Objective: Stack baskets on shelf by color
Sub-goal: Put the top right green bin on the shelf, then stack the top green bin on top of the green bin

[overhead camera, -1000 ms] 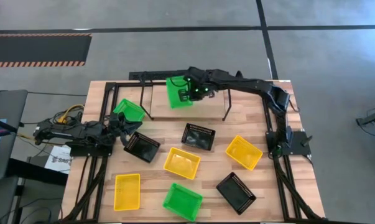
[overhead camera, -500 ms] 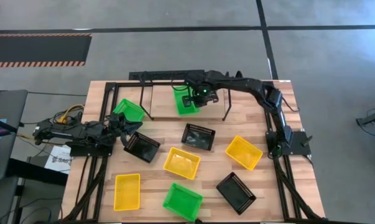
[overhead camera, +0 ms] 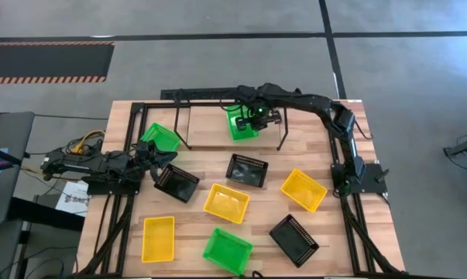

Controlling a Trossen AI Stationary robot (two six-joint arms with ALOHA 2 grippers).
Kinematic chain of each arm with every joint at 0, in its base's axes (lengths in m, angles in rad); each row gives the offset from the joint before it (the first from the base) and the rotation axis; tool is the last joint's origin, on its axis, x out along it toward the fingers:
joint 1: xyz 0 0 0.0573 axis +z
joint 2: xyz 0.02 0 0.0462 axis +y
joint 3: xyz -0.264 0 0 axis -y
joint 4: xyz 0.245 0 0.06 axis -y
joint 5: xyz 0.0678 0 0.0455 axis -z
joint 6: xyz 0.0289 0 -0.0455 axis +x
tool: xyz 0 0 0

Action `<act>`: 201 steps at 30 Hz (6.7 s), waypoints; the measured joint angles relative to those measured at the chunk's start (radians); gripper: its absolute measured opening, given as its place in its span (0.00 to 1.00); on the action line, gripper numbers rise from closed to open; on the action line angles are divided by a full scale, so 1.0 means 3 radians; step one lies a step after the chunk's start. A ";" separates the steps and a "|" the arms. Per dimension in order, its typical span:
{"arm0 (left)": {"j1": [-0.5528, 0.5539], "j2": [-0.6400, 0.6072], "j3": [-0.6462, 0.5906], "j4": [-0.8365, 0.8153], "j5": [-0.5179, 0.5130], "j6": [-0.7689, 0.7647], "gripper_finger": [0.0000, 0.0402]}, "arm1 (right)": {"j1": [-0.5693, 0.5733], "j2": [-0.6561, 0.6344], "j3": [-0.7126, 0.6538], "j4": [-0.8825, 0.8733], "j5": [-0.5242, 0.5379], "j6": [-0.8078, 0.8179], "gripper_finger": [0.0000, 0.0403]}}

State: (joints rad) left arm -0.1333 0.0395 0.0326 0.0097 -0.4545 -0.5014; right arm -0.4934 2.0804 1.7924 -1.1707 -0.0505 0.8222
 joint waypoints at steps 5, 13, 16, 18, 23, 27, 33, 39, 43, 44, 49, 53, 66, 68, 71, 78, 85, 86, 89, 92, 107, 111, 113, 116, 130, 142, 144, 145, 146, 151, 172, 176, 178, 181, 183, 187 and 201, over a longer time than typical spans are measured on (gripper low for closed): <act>0.0000 0.0000 0.0000 0.0000 0.0000 0.0000 0.00 | 0.0031 0.0000 0.0000 -0.0003 0.0001 -0.0063 0.11; 0.0000 0.0000 0.0000 0.0000 0.0004 -0.0055 0.00 | 0.0070 0.0000 0.0001 -0.0001 -0.0005 -0.0116 0.25; 0.0000 0.0000 0.0000 0.0001 0.0010 -0.0057 0.00 | 0.0078 0.0000 0.0047 -0.0044 -0.0010 -0.0174 0.27; 0.0000 0.0000 0.0000 0.0001 0.0013 -0.0058 0.00 | 0.0075 0.0000 0.0160 -0.0107 0.0006 -0.0252 0.29; 0.0000 0.0000 0.0000 0.0000 0.0014 -0.0060 0.00 | 0.0048 0.0000 0.0590 -0.0372 0.0166 -0.0415 0.32; 0.0000 0.0000 0.0000 0.0001 0.0013 -0.0009 0.00 | 0.0042 -0.0001 0.1043 -0.0628 0.0193 -0.0580 0.34; 0.0000 0.0000 0.0000 0.0000 -0.0011 0.0227 0.00 | 0.0090 -0.0004 0.1879 -0.1158 0.0045 -0.0854 0.35; 0.0000 0.0109 0.0478 -0.0734 -0.0095 0.0465 0.00 | 0.0325 -0.0652 0.1641 -0.1130 -0.0642 -0.0811 0.34; 0.0000 0.0526 0.1236 -0.1716 -0.0239 0.0520 0.00 | 0.0595 -0.1042 0.1635 -0.1180 -0.0647 -0.0590 0.34; 0.0000 0.0678 0.1445 -0.1921 -0.0250 0.0527 0.00 | 0.0675 -0.1146 0.1633 -0.1184 -0.0630 -0.0509 0.34; 0.0001 0.1468 0.2308 -0.2774 -0.0311 0.0495 0.00 | 0.1190 -0.1590 0.1637 -0.1221 -0.0213 -0.0033 0.34; 0.0001 0.1951 0.2748 -0.3146 -0.0120 0.0456 0.00 | 0.1727 -0.1754 0.1637 -0.1339 0.0239 0.0365 0.33; 0.0001 0.2938 0.2920 -0.5020 0.0111 -0.1936 0.00 | 0.2679 -0.1546 0.1626 -0.1334 0.1212 0.0292 0.33; 0.0001 0.3032 0.2892 -0.4982 0.0128 -0.1939 0.00 | 0.2653 -0.1522 0.1628 -0.1335 0.1154 0.0131 0.33; 0.0003 0.3171 0.2886 -0.4790 0.0286 -0.1661 0.01 | 0.2605 -0.1513 0.1628 -0.1331 0.0936 -0.0133 0.33; 0.0001 0.3387 0.2886 -0.4326 0.1075 -0.0212 0.16 | 0.2529 -0.1563 0.1630 -0.1303 0.0570 -0.0408 0.33; 0.0001 0.3569 0.2885 -0.4563 0.1134 0.0837 0.30 | 0.2541 -0.1602 0.1631 -0.1094 0.0516 -0.0393 0.33; 0.0004 0.3583 0.2884 -0.4625 0.1057 0.0883 0.30 | 0.2541 -0.1602 0.1631 -0.1049 0.0515 -0.0392 0.33; 0.0094 0.3573 0.2871 -0.4827 0.0846 0.1026 0.30 | 0.2538 -0.1586 0.1633 -0.0890 0.0515 -0.0407 0.33; 0.0315 0.3454 0.2798 -0.4783 0.0839 0.1209 0.30 | 0.2537 -0.1567 0.1629 -0.0776 0.0515 -0.0484 0.33; 0.1642 0.3496 0.2598 -0.4467 0.0951 0.2984 0.27 | 0.2537 -0.1574 0.1630 -0.0572 0.0516 -0.0511 0.33; 0.1929 0.3713 0.2598 -0.4384 0.0905 0.3349 0.27 | 0.2537 -0.1574 0.1630 -0.0457 0.0516 -0.0515 0.33; 0.2028 0.3810 0.2598 -0.4338 0.0873 0.3467 0.27 | 0.2537 -0.1574 0.1630 -0.0350 0.0515 -0.0584 0.33; 0.2115 0.3948 0.2598 -0.4256 0.0866 0.3591 0.27 | 0.2536 -0.1574 0.1630 -0.0170 0.0436 -0.0693 0.33; 0.2153 0.4233 0.2600 -0.3893 0.0787 0.4030 0.27 | 0.2537 -0.1574 0.1630 0.0308 0.0066 -0.0939 0.33; 0.2153 0.4233 0.2602 -0.4080 0.0916 0.4054 0.27 | 0.2537 -0.1574 0.1630 0.0364 0.0065 -0.0910 0.33; 0.2153 0.4237 0.2602 -0.4066 0.0934 0.4053 0.27 | 0.2539 -0.1574 0.1630 0.0364 0.0065 -0.0909 0.33; 0.2153 0.4239 0.2602 -0.4073 0.0979 0.4052 0.27 | 0.2541 -0.1574 0.1630 0.0364 0.0065 -0.0907 0.33; 0.2153 0.4239 0.2602 -0.4075 0.1013 0.4053 0.27 | 0.2549 -0.1574 0.1630 0.0366 0.0065 -0.0903 0.33; 0.2145 0.4239 0.2602 -0.4065 0.0948 0.4060 0.27 | 0.2623 -0.1574 0.1630 0.0384 0.0065 -0.0901 0.33; 0.1908 0.4939 0.2602 -0.3944 0.0677 0.3825 0.23 | 0.2892 -0.1574 0.1631 0.0845 0.0071 -0.0934 0.33; 0.1900 0.4989 0.2603 -0.3957 0.0536 0.3677 0.06 | 0.2890 -0.1574 0.1631 0.0841 0.0074 -0.0935 0.33; 0.1900 0.4989 0.2606 -0.3956 0.0533 0.3525 0.02 | 0.2890 -0.1574 0.1631 0.0839 0.0074 -0.0937 0.33; 0.1896 0.4930 0.2635 -0.4016 0.0548 0.3363 0.01 | 0.2890 -0.1574 0.1631 0.0837 0.0074 -0.0937 0.33; 0.1892 0.4854 0.2707 -0.4122 0.0644 0.3250 0.01 | 0.2890 -0.1574 0.1631 0.0836 0.0074 -0.0937 0.33; 0.1849 0.4596 0.2964 -0.4449 0.0950 0.3049 0.00 | 0.2890 -0.1574 0.1631 0.0828 0.0074 -0.0937 0.33; 0.0739 0.3880 0.4558 -0.5219 0.0948 0.1983 0.00 | 0.2889 -0.1577 0.1631 0.0795 0.0072 -0.0938 0.33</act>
State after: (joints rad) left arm 0.0884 1.2036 1.3999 -1.5561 -0.1701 0.0934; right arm 0.3732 1.6074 2.2818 -0.9322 -0.0288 0.5407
